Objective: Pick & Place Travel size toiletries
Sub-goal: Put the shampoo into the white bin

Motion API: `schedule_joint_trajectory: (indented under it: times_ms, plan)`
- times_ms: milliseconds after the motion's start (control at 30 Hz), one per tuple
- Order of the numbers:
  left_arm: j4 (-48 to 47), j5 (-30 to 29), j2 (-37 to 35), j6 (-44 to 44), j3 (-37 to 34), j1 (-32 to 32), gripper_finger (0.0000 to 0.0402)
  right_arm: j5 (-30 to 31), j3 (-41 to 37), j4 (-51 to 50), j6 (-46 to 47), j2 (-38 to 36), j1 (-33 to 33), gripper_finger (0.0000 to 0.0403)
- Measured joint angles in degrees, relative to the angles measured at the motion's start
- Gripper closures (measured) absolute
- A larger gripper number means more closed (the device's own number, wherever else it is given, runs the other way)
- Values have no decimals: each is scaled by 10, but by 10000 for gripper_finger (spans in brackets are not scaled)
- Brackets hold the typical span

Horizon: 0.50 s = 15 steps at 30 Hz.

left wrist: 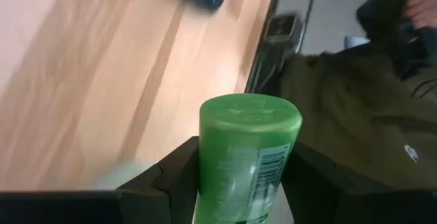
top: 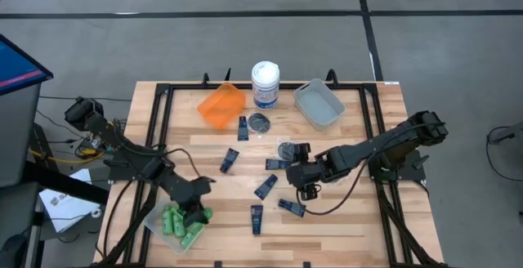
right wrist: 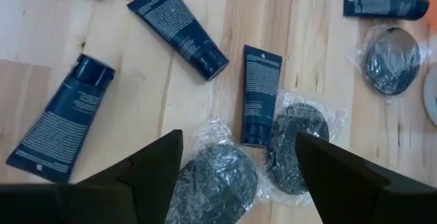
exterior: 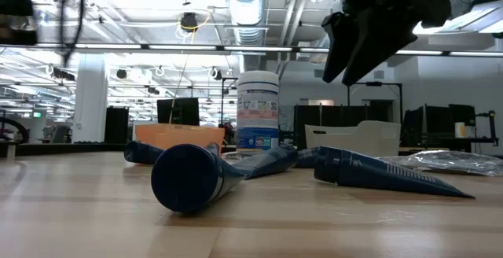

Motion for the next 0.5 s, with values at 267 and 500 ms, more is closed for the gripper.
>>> schedule_joint_trajectory:
  times_ms: [267, 500]
  plan:
    - [-82, -4, 0, -133, 0, -69, 231, -1, 0, -4, 5, 0, 0, 127]
    - [-134, -27, 0, -210, 0, -104, 231, -1, 0, -4, 5, 0, 0, 127]
